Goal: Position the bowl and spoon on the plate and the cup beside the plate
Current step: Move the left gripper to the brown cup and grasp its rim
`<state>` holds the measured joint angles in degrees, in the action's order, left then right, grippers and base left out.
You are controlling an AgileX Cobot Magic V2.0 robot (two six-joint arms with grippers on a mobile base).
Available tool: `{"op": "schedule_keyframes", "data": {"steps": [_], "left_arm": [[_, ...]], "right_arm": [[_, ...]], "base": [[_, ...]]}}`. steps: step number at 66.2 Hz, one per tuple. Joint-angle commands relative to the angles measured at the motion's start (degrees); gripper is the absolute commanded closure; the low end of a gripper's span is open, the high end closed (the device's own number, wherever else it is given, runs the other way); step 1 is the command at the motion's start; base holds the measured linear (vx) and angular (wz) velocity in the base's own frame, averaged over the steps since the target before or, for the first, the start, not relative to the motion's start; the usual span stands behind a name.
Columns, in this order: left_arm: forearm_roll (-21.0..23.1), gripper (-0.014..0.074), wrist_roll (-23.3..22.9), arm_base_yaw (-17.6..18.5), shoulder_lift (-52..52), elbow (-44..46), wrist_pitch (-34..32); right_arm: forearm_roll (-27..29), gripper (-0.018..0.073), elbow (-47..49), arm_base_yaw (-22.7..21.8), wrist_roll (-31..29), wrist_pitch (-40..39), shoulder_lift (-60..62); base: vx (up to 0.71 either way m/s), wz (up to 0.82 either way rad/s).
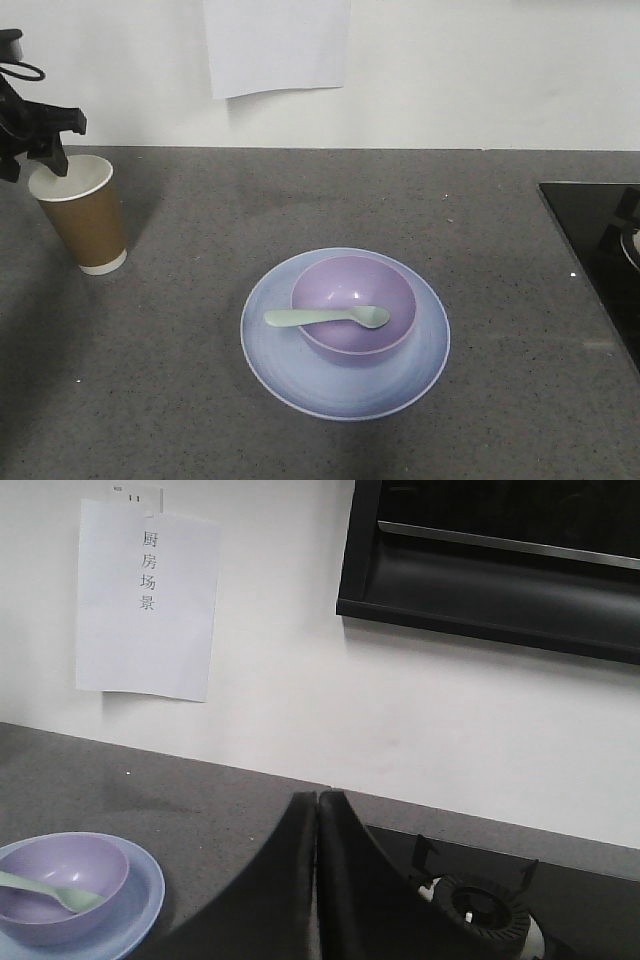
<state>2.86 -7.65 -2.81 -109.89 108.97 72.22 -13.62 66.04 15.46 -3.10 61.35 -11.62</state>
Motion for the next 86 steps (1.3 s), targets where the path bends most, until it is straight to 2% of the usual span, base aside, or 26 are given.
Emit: {"op": "schedule_keyframes", "data": {"steps": [1, 10, 17, 22, 35, 46, 52, 59, 69, 86], "left_arm": [[0.37, 0.0187, 0.04, -0.08, 2.97, -0.47, -0.97], [-1.64, 0.0196, 1.00, -0.08, 2.85, -1.33, -0.89], [-2.50, 0.0251, 1.37, -0.08, 2.78, -1.33, -0.89], [-2.86, 0.0330, 1.57, -0.08, 2.78, -1.33, -0.98], [-2.86, 0.0603, 2.47, -0.02, 2.78, -1.33, -1.25], [-1.51, 0.0604, 3.00, 0.05, 2.99, -1.33, -1.08], [1.81, 0.0604, 4.88, 0.05, 4.23, -1.33, -0.89], [7.72, 0.0604, 7.24, 0.05, 7.25, -1.13, -0.89], [12.39, 0.0603, 9.59, 0.19, 13.23, -1.13, -0.89], [12.91, 0.0603, 11.51, 4.60, 22.15, -4.62, -0.89]], "right_arm": [[-0.69, 0.0564, 0.66, -0.22, -0.13, -4.09, -1.86], [-0.69, 0.0564, 0.66, -0.22, -0.13, -4.09, -1.86], [-0.69, 0.0564, 0.66, -0.22, -0.13, -4.04, -1.86], [-0.63, 0.0564, 0.66, -0.22, -0.13, -4.09, -1.86], [-0.63, 0.0564, 0.66, -0.22, -0.13, -4.09, -1.86], [-0.63, 0.0564, 0.66, -0.22, -0.13, -4.09, -1.86], [-0.63, 0.0564, 0.66, -0.22, -0.13, -4.09, -1.86], [-0.68, 0.0564, 0.66, -0.22, -0.13, -4.04, -1.86], [-0.67, 0.0564, 0.66, -0.22, -0.13, -4.09, -1.86], [-0.55, 0.0564, 0.66, -0.22, -0.13, -4.09, -1.86]], "base": [[0.00, 0.00], [0.00, 0.00], [0.00, 0.00], [0.00, 0.00], [0.00, 0.00], [0.00, 0.00], [0.00, 0.00], [0.00, 0.00], [0.00, 0.00], [0.00, 0.00]]}}
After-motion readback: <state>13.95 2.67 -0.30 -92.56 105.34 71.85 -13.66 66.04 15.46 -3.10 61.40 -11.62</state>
